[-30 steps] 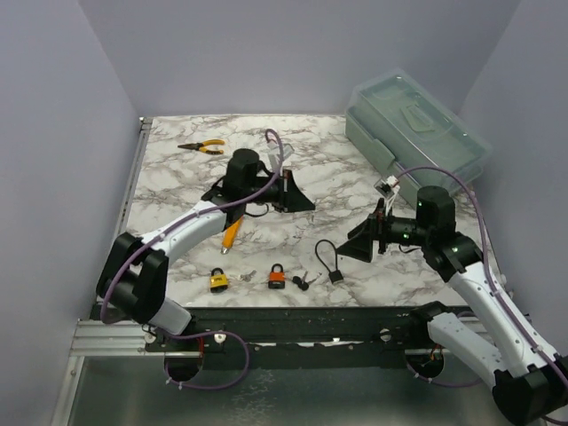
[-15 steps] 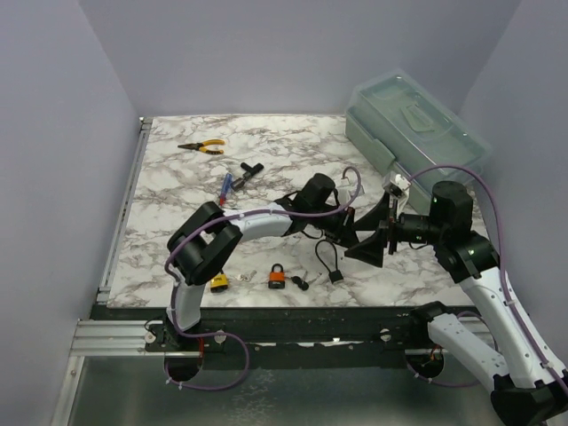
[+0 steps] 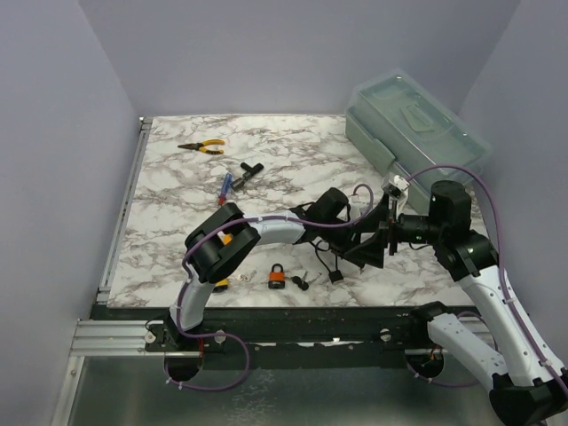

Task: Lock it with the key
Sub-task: Place the key at the center of the board.

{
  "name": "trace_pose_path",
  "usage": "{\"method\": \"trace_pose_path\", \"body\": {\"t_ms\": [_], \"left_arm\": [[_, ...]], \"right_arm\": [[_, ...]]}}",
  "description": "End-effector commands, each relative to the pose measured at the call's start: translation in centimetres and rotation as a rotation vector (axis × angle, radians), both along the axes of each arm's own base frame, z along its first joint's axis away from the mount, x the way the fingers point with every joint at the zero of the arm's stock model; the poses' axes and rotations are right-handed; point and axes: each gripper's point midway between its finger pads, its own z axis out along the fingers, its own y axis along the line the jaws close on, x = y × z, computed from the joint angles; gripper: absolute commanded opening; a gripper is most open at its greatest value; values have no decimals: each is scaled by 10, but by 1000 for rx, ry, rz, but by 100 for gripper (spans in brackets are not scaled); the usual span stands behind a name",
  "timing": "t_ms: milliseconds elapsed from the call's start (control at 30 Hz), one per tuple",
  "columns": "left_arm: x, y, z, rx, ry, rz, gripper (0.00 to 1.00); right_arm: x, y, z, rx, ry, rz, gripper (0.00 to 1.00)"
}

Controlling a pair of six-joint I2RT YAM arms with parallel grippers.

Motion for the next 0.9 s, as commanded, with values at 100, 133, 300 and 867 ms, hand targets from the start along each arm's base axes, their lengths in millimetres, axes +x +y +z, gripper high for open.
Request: {"method": "trace_pose_path", "body": {"t_ms": [100,133,300,867], "left_arm": [[9,4,-19,77,-53,36,11],[13,4,-19,84,-74,49,17],[17,8,2,69,-150,44,38],[73,107,137,-69,-401,209,67]], "right_arm": [[2,0,7,9,-11,6,100],[3,0,6,4,-10,3,100],[4,-2,5,-14,-29,-3,100],[20,-15,18,-79,-155,-107,100]]}}
